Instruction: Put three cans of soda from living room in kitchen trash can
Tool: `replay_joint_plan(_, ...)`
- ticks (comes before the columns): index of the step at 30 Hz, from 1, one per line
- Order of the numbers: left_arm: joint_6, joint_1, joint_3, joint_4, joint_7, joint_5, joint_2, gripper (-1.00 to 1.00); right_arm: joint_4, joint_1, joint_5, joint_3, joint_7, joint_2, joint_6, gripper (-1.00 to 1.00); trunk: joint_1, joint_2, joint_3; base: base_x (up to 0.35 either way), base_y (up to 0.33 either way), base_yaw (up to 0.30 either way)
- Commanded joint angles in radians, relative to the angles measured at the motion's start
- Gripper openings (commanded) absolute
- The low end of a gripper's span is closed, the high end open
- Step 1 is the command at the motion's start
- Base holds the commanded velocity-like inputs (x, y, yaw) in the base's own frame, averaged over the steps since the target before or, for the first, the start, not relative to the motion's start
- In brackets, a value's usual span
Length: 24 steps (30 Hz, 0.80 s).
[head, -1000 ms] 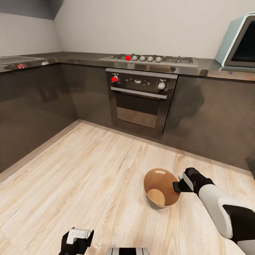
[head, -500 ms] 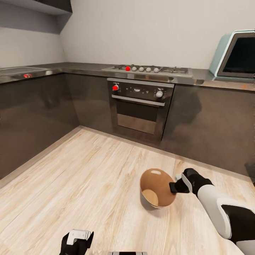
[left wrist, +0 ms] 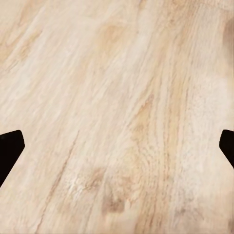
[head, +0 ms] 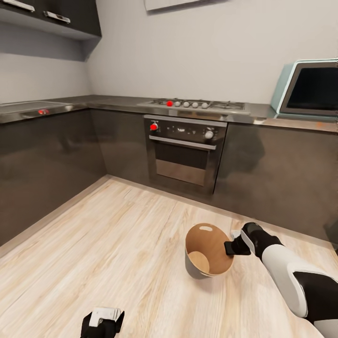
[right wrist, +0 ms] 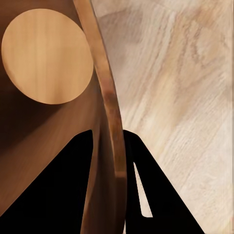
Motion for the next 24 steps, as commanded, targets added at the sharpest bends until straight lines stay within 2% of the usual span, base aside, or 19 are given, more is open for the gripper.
replay_joint_plan(1, 0.009, -0.001, 0.000, -0.001, -0.001, 0.001, 0.000, 1.00, 0.000, 0.000, -0.026, -0.008, 0.004, 0.000, 0.003, -1.00, 0.000, 0.000, 0.004, 0.000, 0.000, 0.000)
replay_joint_plan(2, 0.021, -0.004, 0.000, -0.002, -0.001, 0.003, 0.000, 1.00, 0.000, 0.000, -0.026, -0.006, 0.004, 0.001, 0.003, -1.00, -0.001, 0.001, 0.008, 0.000, 0.000, 0.000)
replay_joint_plan(3, 0.077, -0.031, 0.001, -0.008, -0.001, 0.006, 0.000, 1.00, 0.000, 0.000, -0.026, -0.005, 0.004, 0.002, 0.003, -1.00, -0.001, 0.001, 0.012, 0.000, 0.000, 0.000)
replay_joint_plan(6, 0.183, -0.093, 0.002, -0.026, -0.001, 0.010, 0.000, 1.00, -0.001, 0.000, -0.027, -0.003, 0.004, 0.003, 0.003, -1.00, -0.003, 0.001, 0.023, 0.000, 0.000, 0.000)
replay_joint_plan(10, 0.346, -0.199, 0.003, -0.113, 0.003, 0.012, -0.002, 1.00, -0.001, 0.000, -0.026, -0.002, 0.004, 0.000, 0.004, -1.00, -0.005, 0.002, 0.039, 0.000, 0.000, 0.000)
replay_joint_plan(12, 0.391, -0.242, 0.003, -0.140, 0.004, 0.012, -0.003, 1.00, -0.001, 0.000, -0.026, -0.002, 0.004, -0.002, 0.004, -1.00, -0.005, 0.003, 0.047, 0.000, 0.000, 0.000)
replay_joint_plan(14, 0.417, -0.291, 0.005, -0.151, 0.004, 0.010, -0.002, 1.00, -0.001, 0.000, -0.026, -0.003, 0.004, -0.004, 0.004, -1.00, -0.006, 0.003, 0.054, 0.000, 0.000, 0.000)
replay_joint_plan(17, 0.436, -0.335, 0.007, -0.158, 0.002, 0.010, 0.000, 1.00, -0.001, 0.000, -0.026, -0.003, 0.004, -0.006, 0.004, -1.00, -0.008, 0.004, 0.066, 0.000, 0.000, 0.000)
replay_joint_plan(24, 0.443, -0.363, 0.008, -0.162, 0.008, 0.012, 0.002, 1.00, -0.001, 0.000, -0.027, -0.004, 0.004, -0.004, 0.004, -1.00, -0.014, 0.012, 0.092, 0.000, 0.000, 0.000)
